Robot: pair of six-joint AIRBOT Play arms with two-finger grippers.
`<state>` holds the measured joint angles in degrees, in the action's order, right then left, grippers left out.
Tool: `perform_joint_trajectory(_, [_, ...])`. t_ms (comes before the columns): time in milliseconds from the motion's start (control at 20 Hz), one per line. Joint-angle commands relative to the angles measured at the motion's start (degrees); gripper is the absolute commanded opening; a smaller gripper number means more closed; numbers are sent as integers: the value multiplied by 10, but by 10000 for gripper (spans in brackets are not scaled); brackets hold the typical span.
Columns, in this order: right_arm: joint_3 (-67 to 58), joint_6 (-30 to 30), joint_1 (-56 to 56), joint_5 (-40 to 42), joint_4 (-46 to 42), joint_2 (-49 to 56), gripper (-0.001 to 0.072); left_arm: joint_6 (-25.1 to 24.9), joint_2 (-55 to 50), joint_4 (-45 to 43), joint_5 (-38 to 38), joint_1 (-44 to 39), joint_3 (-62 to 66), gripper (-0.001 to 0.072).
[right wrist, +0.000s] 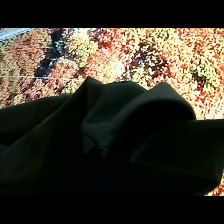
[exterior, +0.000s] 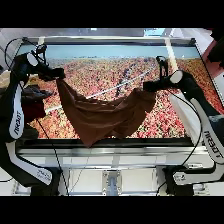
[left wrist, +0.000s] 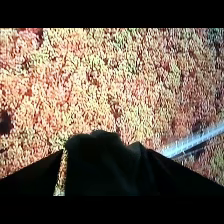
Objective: Fold the shirts.
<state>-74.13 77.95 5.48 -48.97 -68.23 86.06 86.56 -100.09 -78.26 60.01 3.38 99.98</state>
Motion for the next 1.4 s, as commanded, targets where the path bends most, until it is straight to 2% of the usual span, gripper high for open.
perform_joint_trajectory(0, [10, -2, -2, 80, -10, 38, 24, 8, -15, 7, -31, 5, 67, 682])
perform_joint_trajectory(50, [3, -1, -4, 77, -21, 38, 26, 0, -7, 7, -1, 6, 103, 681])
perform_joint_trajectory(100, [-10, -2, -7, 62, -30, 38, 63, -32, 7, 8, 26, 5, 131, 681])
perform_joint_trajectory(200, [-41, -2, -17, 16, -58, 36, 287, -93, 62, 28, 68, 5, 146, 674])
perform_joint_trajectory(250, [-57, -1, -23, -10, -84, 31, 321, -120, 93, 49, 102, 5, 145, 599])
perform_joint_trajectory(350, [-82, 6, -36, -52, -147, 10, 321, -178, 153, 120, 203, 5, 121, 528])
perform_joint_trajectory(400, [-92, 10, -46, -70, -169, -4, 321, -193, 182, 153, 257, 5, 89, 414])
perform_joint_trajectory(500, [-97, 18, -68, -85, -185, -41, 321, -214, 247, 215, 292, 5, -34, 104])
perform_joint_trajectory(600, [-97, 18, -91, -93, -184, -76, 321, -243, 320, 310, 261, 5, -216, 56])
perform_joint_trajectory(650, [-97, 18, -100, -98, -184, -91, 321, -254, 355, 342, 238, 1, -308, 10])
perform_joint_trajectory(750, [-97, 17, -113, -116, -185, -113, 321, -259, 425, 354, 183, -10, -478, 13])
perform_joint_trajectory(800, [-97, 15, -116, -128, -186, -119, 321, -278, 461, 357, 152, -18, -546, 13])
perform_joint_trajectory(950, [-97, 16, -117, -149, -182, -125, 321, -456, 560, 356, 113, -75, -624, 11])
perform_joint_trajectory(1000, [-97, 16, -116, -150, -175, -125, 321, -478, 584, 348, 104, -102, -620, 11])
perform_joint_trajectory(1100, [-97, 16, -116, -150, -155, -125, 321, -475, 618, 302, 72, -166, -617, 11])
perform_joint_trajectory(1250, [-97, 16, -116, -153, -128, -125, 321, -480, 611, 230, 61, -257, -627, 30])
perform_joint_trajectory(1350, [-97, 16, -116, -161, -105, -125, 321, -450, 595, 241, -7, -286, -636, 244])
